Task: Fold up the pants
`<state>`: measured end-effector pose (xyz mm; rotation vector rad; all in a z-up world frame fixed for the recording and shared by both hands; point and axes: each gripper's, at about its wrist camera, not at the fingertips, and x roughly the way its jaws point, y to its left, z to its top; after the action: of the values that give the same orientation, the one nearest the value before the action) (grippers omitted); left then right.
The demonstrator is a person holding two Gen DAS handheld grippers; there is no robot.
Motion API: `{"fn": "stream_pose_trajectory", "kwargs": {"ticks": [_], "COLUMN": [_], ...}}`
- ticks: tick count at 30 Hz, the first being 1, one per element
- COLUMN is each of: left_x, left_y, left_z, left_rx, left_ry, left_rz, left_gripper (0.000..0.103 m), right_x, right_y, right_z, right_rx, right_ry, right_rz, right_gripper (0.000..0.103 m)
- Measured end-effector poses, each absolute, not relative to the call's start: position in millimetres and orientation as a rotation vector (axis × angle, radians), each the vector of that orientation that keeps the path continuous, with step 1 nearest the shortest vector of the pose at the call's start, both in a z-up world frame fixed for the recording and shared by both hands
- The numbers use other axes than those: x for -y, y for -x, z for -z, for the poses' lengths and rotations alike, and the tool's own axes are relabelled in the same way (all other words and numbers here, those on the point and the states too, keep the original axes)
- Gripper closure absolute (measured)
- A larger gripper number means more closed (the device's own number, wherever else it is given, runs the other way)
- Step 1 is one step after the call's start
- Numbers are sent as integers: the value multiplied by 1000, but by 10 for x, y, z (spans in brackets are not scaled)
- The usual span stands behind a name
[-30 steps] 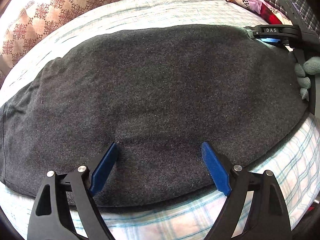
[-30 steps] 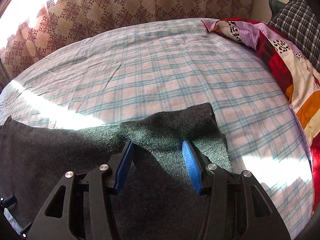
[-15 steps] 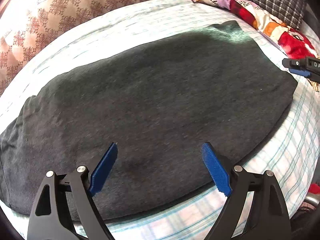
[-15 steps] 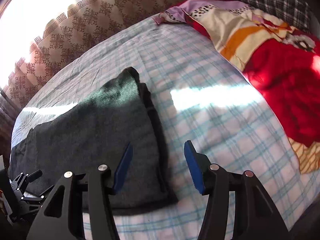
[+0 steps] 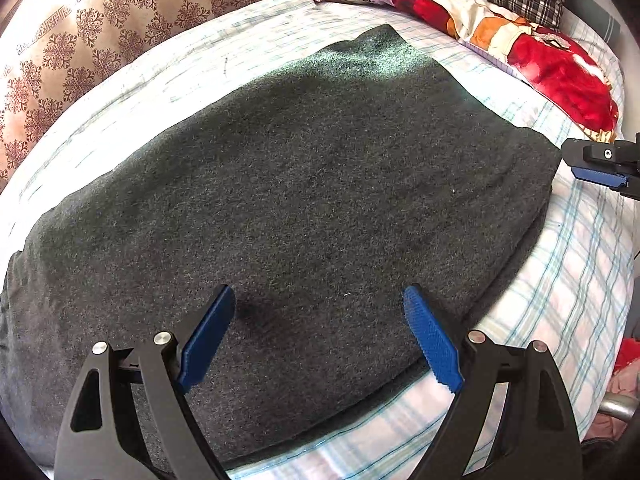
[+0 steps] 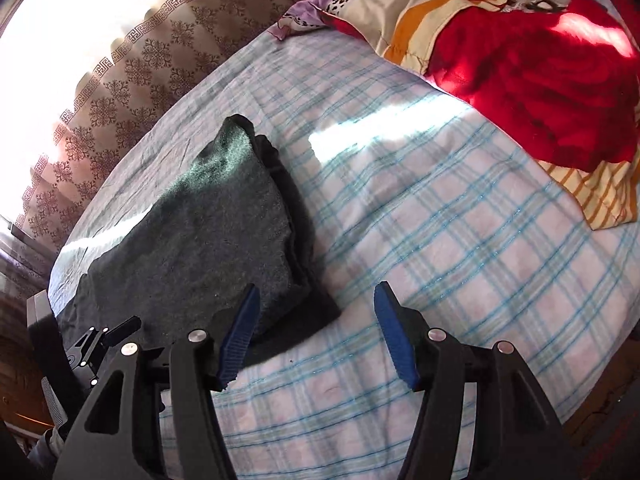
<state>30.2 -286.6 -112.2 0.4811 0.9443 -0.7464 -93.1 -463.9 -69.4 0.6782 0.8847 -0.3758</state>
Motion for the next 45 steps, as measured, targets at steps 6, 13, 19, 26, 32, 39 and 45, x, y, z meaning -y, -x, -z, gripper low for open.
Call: {"fn": "stream_pose_trajectory", "kwargs": {"ticks": [6, 13, 19, 26, 32, 39, 45], "left_x": [2820, 2780, 2754, 2768, 2764, 2739, 2707], "left_y": [-275, -262, -257, -334, -364, -377, -381], "left_z": [1140, 1068, 964, 1193, 1199, 1219, 1208], "left_rx": [-948, -954, -928, -987, -994, -994, -997], "left_ry": [-474, -460, -429, -434, -421, -408, -398], "left_rz": [748, 750, 777, 752, 749, 753, 761], "left_gripper": [15, 15, 10, 9, 7, 6, 6], "right_x": [4554, 4477, 4500, 4545, 4625, 4634, 4522], "right_y": [753, 808, 828, 904, 1097, 1102, 918], "right_z": [831, 709, 953, 856, 794, 934, 1001], "right_rx": [-928, -926, -1001, -971, -953, -928, -914], "right_ry": [-697, -660, -656, -673, -764, -899, -918], "right_rz": [333, 335, 359, 376, 436, 439, 440], "right_gripper": [66, 87, 87, 62, 56, 52, 52]}}
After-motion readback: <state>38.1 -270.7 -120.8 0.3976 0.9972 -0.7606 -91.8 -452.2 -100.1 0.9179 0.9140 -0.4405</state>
